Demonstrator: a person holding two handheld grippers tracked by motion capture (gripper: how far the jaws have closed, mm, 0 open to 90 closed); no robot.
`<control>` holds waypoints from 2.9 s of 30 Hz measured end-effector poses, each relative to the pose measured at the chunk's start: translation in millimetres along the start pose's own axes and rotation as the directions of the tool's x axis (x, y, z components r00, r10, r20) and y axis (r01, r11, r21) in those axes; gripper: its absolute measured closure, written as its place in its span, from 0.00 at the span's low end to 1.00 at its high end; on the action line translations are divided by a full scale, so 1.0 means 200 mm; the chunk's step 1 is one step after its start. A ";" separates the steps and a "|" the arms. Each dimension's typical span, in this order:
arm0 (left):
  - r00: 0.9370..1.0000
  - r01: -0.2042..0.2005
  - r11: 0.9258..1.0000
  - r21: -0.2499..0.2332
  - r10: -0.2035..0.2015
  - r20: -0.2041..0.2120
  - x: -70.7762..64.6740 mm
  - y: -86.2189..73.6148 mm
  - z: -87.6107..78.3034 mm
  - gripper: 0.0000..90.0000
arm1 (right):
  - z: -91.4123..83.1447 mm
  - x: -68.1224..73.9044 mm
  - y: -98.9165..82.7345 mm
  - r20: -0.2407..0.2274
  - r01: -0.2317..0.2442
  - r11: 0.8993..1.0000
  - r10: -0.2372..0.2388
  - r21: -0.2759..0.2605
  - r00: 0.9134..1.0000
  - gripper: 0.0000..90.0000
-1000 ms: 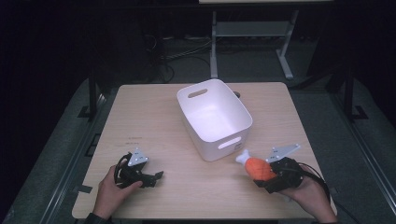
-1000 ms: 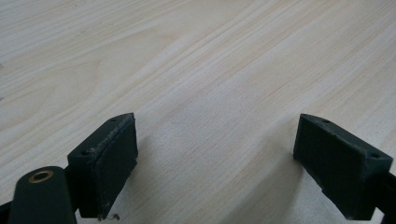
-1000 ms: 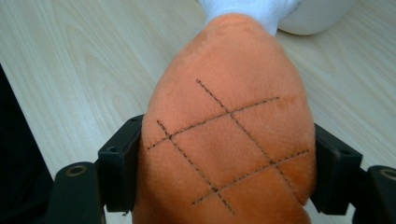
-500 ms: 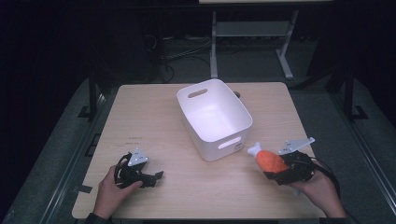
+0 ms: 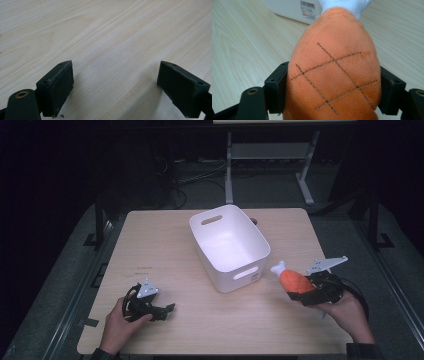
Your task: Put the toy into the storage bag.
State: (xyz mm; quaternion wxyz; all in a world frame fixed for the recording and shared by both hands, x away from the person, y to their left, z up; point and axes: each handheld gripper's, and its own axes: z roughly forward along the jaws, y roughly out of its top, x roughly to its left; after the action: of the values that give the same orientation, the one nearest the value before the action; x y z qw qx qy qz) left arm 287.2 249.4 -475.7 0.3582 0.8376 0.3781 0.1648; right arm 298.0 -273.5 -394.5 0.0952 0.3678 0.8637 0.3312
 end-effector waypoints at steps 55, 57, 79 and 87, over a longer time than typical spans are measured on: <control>1.000 0.001 1.000 0.001 -0.001 0.000 0.00 0.00 0.00 0.14 | -0.17 -0.05 0.56 0.000 0.073 0.994 -0.073 -0.079 0.997 0.28; 1.000 0.001 1.000 0.000 -0.001 0.000 0.00 0.00 0.00 0.14 | -0.15 -0.04 0.59 -0.014 0.069 0.994 -0.071 -0.082 0.997 0.28; 1.000 0.002 1.000 -0.001 -0.002 -0.001 0.00 0.00 0.00 0.14 | 0.03 0.05 0.85 -0.052 0.086 0.994 -0.090 -0.064 0.995 0.28; 1.000 -0.001 1.000 0.002 0.001 -0.002 0.00 0.00 0.00 0.14 | 0.11 0.10 0.95 -0.049 0.103 0.993 -0.106 -0.052 0.993 0.28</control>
State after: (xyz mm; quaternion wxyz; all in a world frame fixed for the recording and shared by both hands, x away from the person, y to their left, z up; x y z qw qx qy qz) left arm 287.2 249.6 -475.5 0.3571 0.8378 0.3783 0.1656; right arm 400.5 -151.2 -287.5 0.0992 0.3110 0.8756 0.3561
